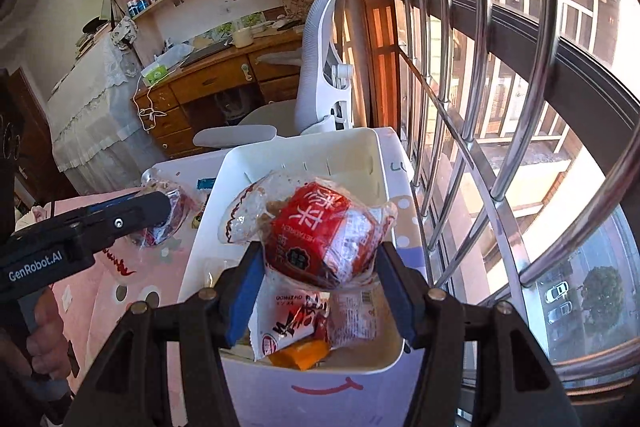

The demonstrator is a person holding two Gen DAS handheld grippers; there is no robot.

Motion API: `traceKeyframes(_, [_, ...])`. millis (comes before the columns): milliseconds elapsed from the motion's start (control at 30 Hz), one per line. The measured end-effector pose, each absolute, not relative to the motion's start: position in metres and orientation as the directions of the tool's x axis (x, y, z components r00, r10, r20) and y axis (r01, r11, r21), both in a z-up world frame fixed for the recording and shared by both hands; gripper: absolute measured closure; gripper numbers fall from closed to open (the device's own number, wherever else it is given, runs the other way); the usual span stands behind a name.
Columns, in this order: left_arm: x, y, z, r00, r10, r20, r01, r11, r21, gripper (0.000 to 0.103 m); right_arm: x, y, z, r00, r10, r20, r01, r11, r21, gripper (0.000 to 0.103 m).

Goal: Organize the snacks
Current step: 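Open both tools to drop the bags into the tray, then withdraw both tools back from the tray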

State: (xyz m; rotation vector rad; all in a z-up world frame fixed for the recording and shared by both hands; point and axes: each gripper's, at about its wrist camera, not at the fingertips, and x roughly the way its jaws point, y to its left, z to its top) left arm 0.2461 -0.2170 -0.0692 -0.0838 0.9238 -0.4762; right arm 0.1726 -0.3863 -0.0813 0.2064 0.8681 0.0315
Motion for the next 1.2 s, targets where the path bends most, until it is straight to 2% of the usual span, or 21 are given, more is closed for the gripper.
traceKeyframes(167, [0.259,-0.228,-0.066,0.525,-0.414,-0.743,0.355,0.900,-0.251,0.063,0.185,-0.387,-0.084,0.637,0.139,-0.758,0.032,0.978,0.206,0.043])
traceKeyframes(233, [0.262,-0.229,-0.067,0.529,-0.392,-0.753,0.339,0.911,-0.236,0.051,0.188,-0.387,-0.088,0.626,0.147,-0.766,0.030,0.977,0.211,0.042])
traceKeyframes(267, [0.264,-0.230,-0.068,0.527,-0.380,-0.760,0.330,0.916,-0.229,0.039,0.188,-0.388,-0.090,0.619,0.147,-0.772,0.033,0.976,0.213,0.041])
traceKeyframes(800, [0.239,-0.191,-0.098,0.468,-0.321,-0.824,0.229,0.944,-0.237,0.036,0.190,-0.393,-0.108,0.529,0.210,-0.822,0.109,0.944,0.311,0.034])
traceKeyframes(867, [0.233,-0.181,-0.103,0.447,-0.318,-0.836,0.211,0.946,-0.247,0.035,0.188,-0.391,-0.113,0.506,0.223,-0.833,0.121,0.938,0.325,0.031])
traceKeyframes(1200, [0.199,-0.115,-0.120,0.406,-0.282,-0.869,0.116,0.959,-0.257,0.032,0.177,-0.367,-0.128,0.420,0.260,-0.869,0.168,0.919,0.356,0.030])
